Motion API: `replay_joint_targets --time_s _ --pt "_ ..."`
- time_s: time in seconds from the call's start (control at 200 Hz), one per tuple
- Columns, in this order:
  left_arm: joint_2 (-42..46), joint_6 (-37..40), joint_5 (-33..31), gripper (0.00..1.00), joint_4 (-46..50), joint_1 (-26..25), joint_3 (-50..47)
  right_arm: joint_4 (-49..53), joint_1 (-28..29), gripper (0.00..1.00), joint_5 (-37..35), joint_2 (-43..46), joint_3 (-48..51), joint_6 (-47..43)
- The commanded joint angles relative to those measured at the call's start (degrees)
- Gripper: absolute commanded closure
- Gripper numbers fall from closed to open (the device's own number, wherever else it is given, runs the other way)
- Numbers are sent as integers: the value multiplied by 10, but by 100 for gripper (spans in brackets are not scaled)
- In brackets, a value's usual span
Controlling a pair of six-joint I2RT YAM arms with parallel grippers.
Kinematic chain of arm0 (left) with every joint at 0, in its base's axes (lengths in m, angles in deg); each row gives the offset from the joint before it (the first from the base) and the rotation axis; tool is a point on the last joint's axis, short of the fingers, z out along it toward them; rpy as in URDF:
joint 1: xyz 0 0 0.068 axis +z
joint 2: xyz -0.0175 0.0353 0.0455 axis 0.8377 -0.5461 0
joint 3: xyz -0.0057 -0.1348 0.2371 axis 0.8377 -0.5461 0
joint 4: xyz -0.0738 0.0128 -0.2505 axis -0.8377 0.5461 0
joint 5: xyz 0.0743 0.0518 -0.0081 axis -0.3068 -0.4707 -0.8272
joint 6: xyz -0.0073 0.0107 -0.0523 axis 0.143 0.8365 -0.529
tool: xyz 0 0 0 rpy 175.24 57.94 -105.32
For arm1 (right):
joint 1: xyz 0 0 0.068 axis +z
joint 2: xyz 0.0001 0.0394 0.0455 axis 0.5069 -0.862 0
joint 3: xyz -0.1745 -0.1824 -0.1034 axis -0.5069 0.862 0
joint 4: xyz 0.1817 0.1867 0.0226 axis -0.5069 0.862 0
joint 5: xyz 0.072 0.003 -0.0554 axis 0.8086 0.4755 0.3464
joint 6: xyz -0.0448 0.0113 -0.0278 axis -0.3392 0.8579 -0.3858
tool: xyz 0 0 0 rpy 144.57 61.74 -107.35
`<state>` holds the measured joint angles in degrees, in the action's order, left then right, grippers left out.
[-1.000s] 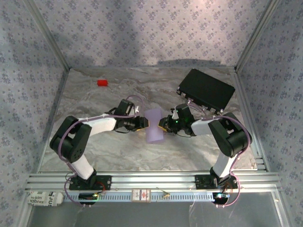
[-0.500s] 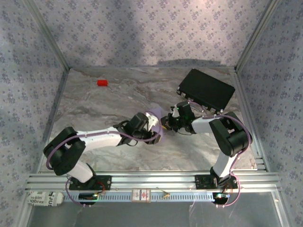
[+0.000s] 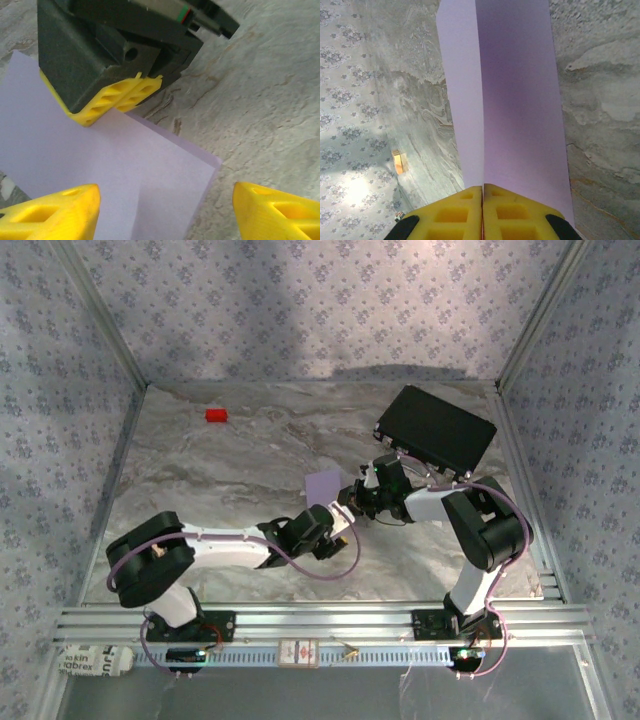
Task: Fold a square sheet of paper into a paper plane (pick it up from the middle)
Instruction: Fold the triangle a second time at the center of the table.
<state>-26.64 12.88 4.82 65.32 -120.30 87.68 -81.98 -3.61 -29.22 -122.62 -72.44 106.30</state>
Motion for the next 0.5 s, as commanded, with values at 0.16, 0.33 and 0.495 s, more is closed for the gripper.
replay_joint_targets --time_s 0.16,0.33,0.495 --pt "-20 49 -42 36 -15 -10 21 19 -4 91 8 1 -10 -11" --pt "-17 52 -42 41 -19 -12 21 19 -4 91 5 1 -11 -11" --pt "-16 58 -38 48 -21 -13 22 19 -5 91 5 1 -10 -10"
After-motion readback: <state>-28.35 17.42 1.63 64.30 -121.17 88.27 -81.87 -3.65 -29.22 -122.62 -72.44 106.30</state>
